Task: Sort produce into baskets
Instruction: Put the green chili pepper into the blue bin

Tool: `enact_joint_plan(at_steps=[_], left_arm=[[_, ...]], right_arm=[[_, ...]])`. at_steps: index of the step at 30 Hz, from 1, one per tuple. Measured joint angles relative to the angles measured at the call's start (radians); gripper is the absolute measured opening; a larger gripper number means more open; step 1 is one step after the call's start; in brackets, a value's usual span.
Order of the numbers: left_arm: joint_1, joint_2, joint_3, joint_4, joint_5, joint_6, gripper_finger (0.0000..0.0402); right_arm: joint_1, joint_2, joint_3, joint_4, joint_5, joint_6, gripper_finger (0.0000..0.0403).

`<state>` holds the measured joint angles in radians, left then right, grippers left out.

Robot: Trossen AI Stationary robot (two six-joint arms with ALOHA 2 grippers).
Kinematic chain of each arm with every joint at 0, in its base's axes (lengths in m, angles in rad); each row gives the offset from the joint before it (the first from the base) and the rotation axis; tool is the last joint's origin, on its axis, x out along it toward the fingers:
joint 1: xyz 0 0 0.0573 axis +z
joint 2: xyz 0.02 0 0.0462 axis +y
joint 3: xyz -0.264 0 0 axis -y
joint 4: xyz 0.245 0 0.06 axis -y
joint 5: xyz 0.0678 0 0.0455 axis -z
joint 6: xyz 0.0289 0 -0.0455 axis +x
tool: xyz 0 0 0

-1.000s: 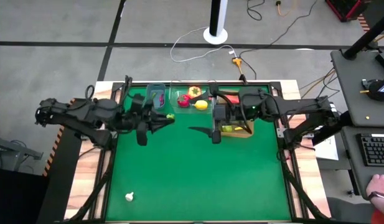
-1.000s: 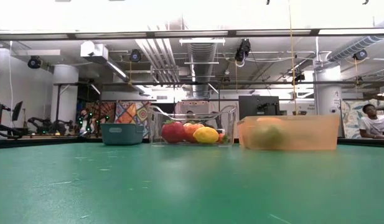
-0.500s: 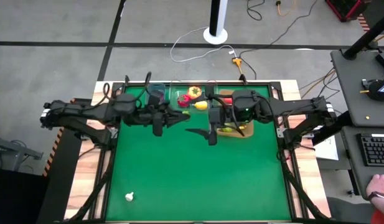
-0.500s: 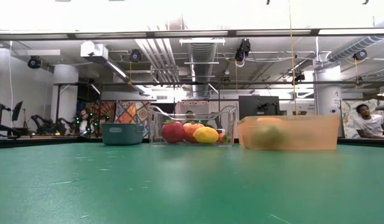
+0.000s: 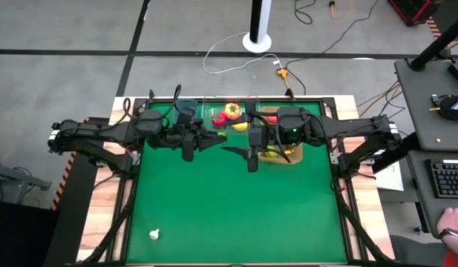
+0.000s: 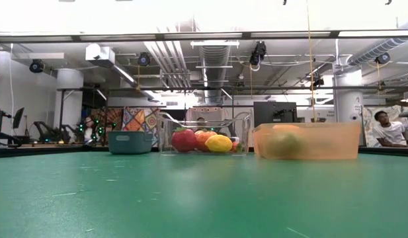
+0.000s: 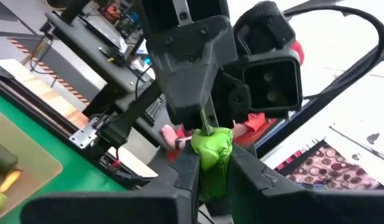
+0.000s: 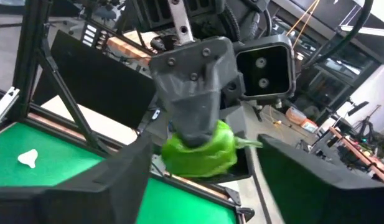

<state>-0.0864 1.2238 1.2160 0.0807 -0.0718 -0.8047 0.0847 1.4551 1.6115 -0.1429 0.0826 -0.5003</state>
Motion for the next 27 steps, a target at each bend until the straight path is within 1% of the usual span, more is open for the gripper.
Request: enact_joint_plan(at_steps=[7,11,13,15,19,23,27], left_arm=[[0.002,-0.001,0.001,-0.009,0.012,0.018,0.0039],[0.002,-0.001,0.002,-0.010,0.009,0.007,0.0044],[0.003,-0.002,0.002,-0.011,0.011,-0.001,0.0056],[0.003,-0.006,0.002,-0.019,0.011,-0.004,0.0078],[0.006,-0.021,0.002,-0.073,0.011,0.007,0.0142],[0.008,-0.060,0.002,-0.185,-0.017,0.040,0.0209],[0.008,-0.130,0.002,-0.323,-0.022,0.044,0.0255]], right_arm=[[0.000,0.000,0.000,-0.007,-0.003,-0.006,0.0155],[0.000,0.000,0.000,-0.007,-0.003,-0.009,0.0115],[0.000,0.000,0.000,-0.007,-0.002,-0.009,0.0108],[0.000,0.000,0.000,-0.008,-0.002,-0.009,0.0108],[0.000,0.000,0.000,-0.012,0.000,0.000,0.0114],[0.000,-0.009,0.000,-0.048,0.061,0.002,0.0114],[-0.004,-0.014,0.000,-0.139,0.145,0.010,0.0108]])
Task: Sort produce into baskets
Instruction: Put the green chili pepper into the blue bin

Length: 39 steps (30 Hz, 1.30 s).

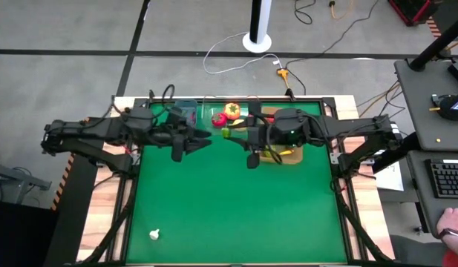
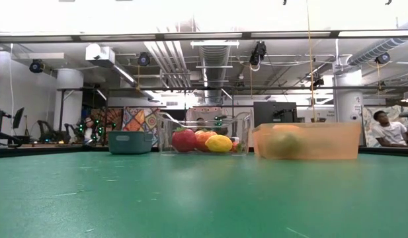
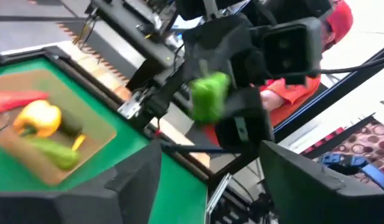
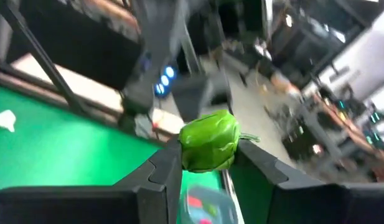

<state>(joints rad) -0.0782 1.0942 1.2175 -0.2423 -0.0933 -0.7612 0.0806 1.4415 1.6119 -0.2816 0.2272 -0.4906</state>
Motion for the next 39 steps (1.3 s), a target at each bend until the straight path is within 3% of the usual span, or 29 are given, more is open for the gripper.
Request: enact_joint_plan(at_steps=[8,17,20,31,39], left_arm=[[-0.014,-0.116,0.000,-0.267,-0.033,-0.139,0.0270],[-0.173,-0.087,0.000,-0.593,-0.061,-0.428,0.0254],[-0.257,-0.056,0.000,-0.691,-0.047,-0.551,0.0250],[-0.509,-0.001,0.000,-0.939,-0.045,-0.998,0.0249],[-0.580,0.054,0.000,-0.978,-0.019,-1.116,0.0249]], right_arm=[[-0.100,0.051,-0.010,-0.078,0.016,0.249,0.0108],[-0.289,0.336,0.111,-0.080,-0.256,0.564,0.0102],[-0.319,0.452,0.230,-0.083,-0.312,0.605,0.0101],[-0.402,0.866,0.745,-0.217,-0.350,0.642,0.0100],[-0.426,0.912,0.692,-0.125,-0.386,0.663,0.0100]])
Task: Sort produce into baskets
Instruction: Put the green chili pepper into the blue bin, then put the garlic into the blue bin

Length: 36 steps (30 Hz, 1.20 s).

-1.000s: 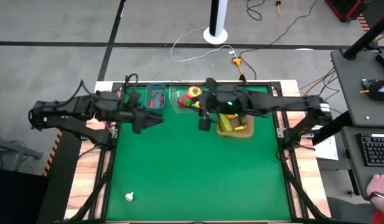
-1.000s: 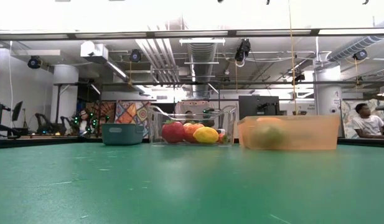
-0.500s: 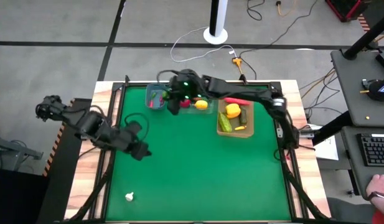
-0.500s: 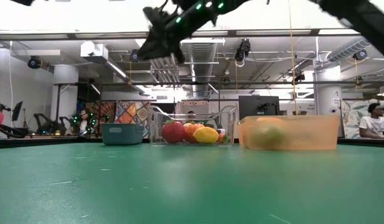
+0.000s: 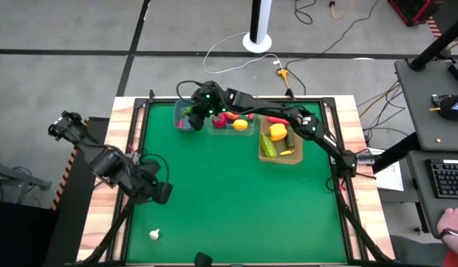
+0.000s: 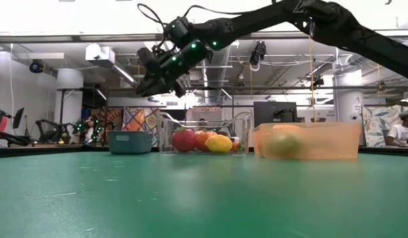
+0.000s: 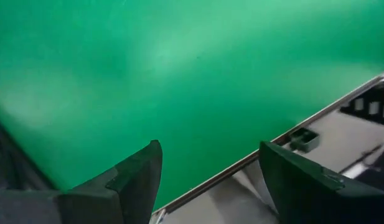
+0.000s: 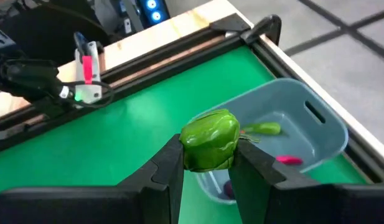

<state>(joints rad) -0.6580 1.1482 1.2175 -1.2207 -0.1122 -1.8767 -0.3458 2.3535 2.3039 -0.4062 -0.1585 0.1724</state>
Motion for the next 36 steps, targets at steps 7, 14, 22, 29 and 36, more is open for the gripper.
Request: enact_joint_plan(at_steps=[7,14,22,29,36], left_arm=[[-0.032,0.054,0.000,-0.030,0.105,-0.021,0.0249],[-0.061,0.065,0.000,-0.029,0.105,-0.062,0.0249],[-0.085,0.073,0.000,-0.027,0.105,-0.100,0.0249],[-0.085,0.072,0.000,-0.028,0.096,-0.100,0.0249],[-0.085,0.072,0.000,-0.028,0.095,-0.100,0.0249]], right_arm=[[0.020,0.056,0.000,0.119,-0.033,-0.062,0.0100],[0.026,0.099,0.011,0.123,-0.016,-0.020,0.0100],[0.018,0.108,0.011,0.118,0.005,-0.006,0.0100],[0.016,0.108,0.011,0.117,0.032,0.046,0.0138],[0.016,0.108,0.024,0.112,0.057,0.067,0.0207]])
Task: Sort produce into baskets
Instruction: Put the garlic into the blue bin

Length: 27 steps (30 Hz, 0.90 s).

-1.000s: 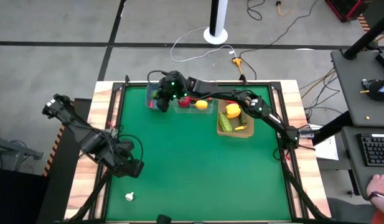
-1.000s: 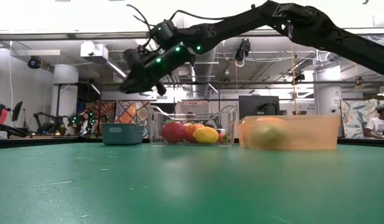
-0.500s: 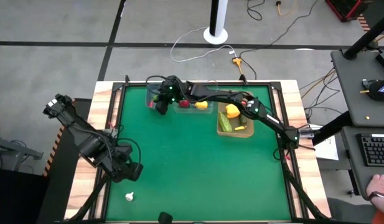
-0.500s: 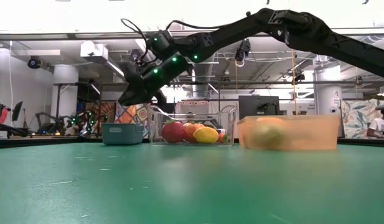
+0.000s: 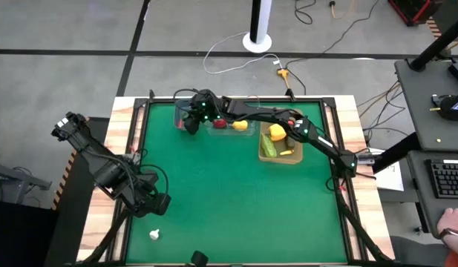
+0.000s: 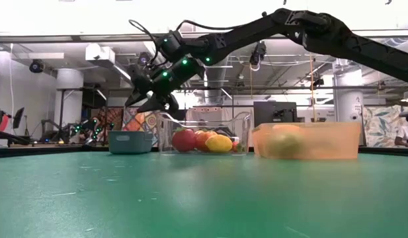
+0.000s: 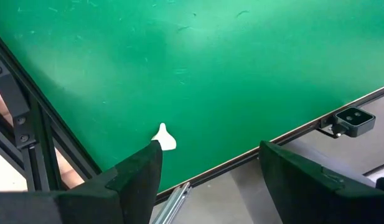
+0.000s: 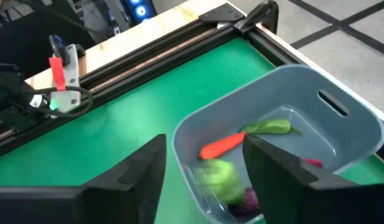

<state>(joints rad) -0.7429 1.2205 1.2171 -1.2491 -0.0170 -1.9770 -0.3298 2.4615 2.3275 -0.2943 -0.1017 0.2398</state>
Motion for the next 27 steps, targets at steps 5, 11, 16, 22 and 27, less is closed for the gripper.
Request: enact_joint_plan(at_steps=[5,11,16,22,27], left_arm=[[0.000,0.000,0.000,0.000,0.000,-0.001,0.0249],[-0.011,0.037,0.000,0.072,0.031,-0.097,0.0249],[-0.040,0.142,0.000,0.228,0.133,-0.205,0.0249],[-0.087,0.282,-0.007,0.265,0.233,-0.202,0.0249],[-0.099,0.352,-0.096,0.362,0.341,-0.132,0.0249]], right_arm=[[0.000,0.000,0.024,-0.026,-0.007,-0.003,0.0242],[-0.001,-0.077,0.026,-0.109,-0.021,-0.074,0.0268],[-0.005,-0.192,0.029,-0.262,-0.022,-0.155,0.0270],[0.000,-0.290,0.028,-0.377,-0.023,-0.229,0.0262],[0.002,-0.341,0.028,-0.407,-0.030,-0.243,0.0258]])
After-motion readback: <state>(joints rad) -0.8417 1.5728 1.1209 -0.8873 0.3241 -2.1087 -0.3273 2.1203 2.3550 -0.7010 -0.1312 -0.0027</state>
